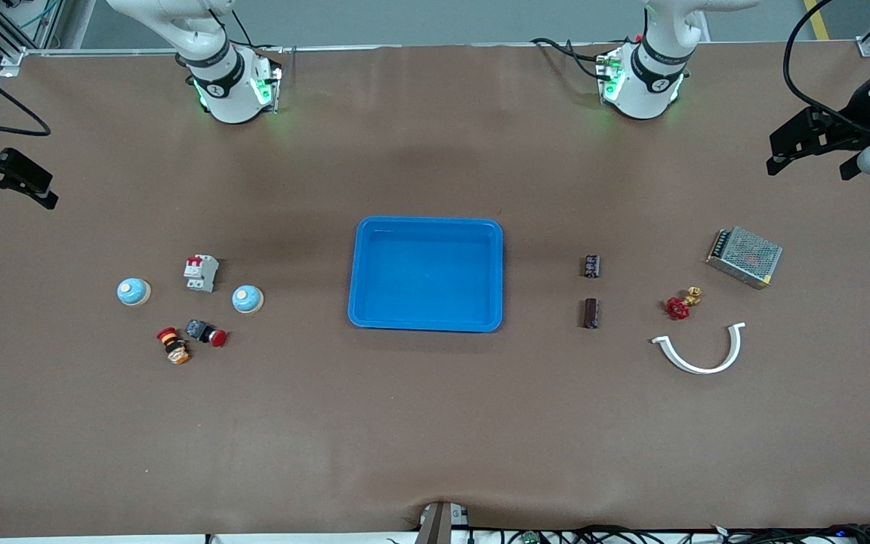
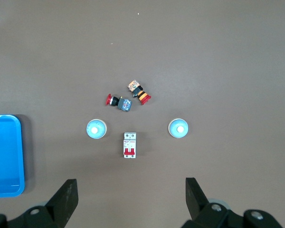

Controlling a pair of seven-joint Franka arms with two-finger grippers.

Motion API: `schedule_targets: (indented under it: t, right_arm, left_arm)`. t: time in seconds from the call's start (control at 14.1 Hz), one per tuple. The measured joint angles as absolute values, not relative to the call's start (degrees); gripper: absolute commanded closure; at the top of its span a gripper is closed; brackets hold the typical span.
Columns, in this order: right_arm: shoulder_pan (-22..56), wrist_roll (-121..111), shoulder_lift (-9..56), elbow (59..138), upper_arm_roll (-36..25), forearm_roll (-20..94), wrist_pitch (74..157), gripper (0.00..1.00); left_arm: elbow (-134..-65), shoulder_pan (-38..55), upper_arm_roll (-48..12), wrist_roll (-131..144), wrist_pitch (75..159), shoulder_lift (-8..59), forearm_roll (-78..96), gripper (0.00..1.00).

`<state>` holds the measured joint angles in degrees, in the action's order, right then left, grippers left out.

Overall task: Place electrolytic capacitor and blue bell in tray
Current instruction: 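Move the right gripper toward the blue bells while the left gripper reaches the capacitors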

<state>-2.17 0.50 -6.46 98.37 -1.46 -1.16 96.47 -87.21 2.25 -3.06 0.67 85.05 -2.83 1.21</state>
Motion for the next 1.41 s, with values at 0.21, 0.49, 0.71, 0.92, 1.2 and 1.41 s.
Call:
schedule_targets:
  t: [0.21, 0.49, 0.71, 0.92, 1.2, 1.41]
  right_arm:
    - [-2.17, 0.5, -6.46, 98.37, -1.43, -1.16, 96.46, 0.0]
    - [-2.17, 0.5, -6.46, 98.37, -1.4, -1.16, 96.43, 0.0]
    - [-2.16, 0.5, -6.45, 98.25, -1.38, -1.16, 96.45, 0.0]
    - [-2.12, 0.5, -6.41, 97.91, -1.33, -1.16, 96.46, 0.0]
    - [-1.97, 0.5, -5.7, 97.92, -1.24, -1.15, 96.45, 0.0]
    - [-0.87, 0.5, -2.98, 97.94, -0.99, -0.55, 97.45, 0.0]
  left_arm:
    - [-87.21, 2.26, -3.06, 0.67, 85.02, -2.83, 1.21, 0.0]
    - [-87.41, 2.55, -3.15, 0.92, 84.72, -2.83, 1.21, 0.0]
    - [-88.44, 2.6, -3.23, 2.46, 84.88, -2.53, 2.33, 0.0]
    - [-90.67, 2.6, -3.23, 2.62, 87.24, -1.19, 3.14, 0.0]
    - [-96.14, 2.66, -3.45, 2.62, 93.92, -0.28, 3.22, 0.0]
    - [-102.28, 2.68, -6.16, 3.95, 100.51, -0.27, 3.22, 0.0]
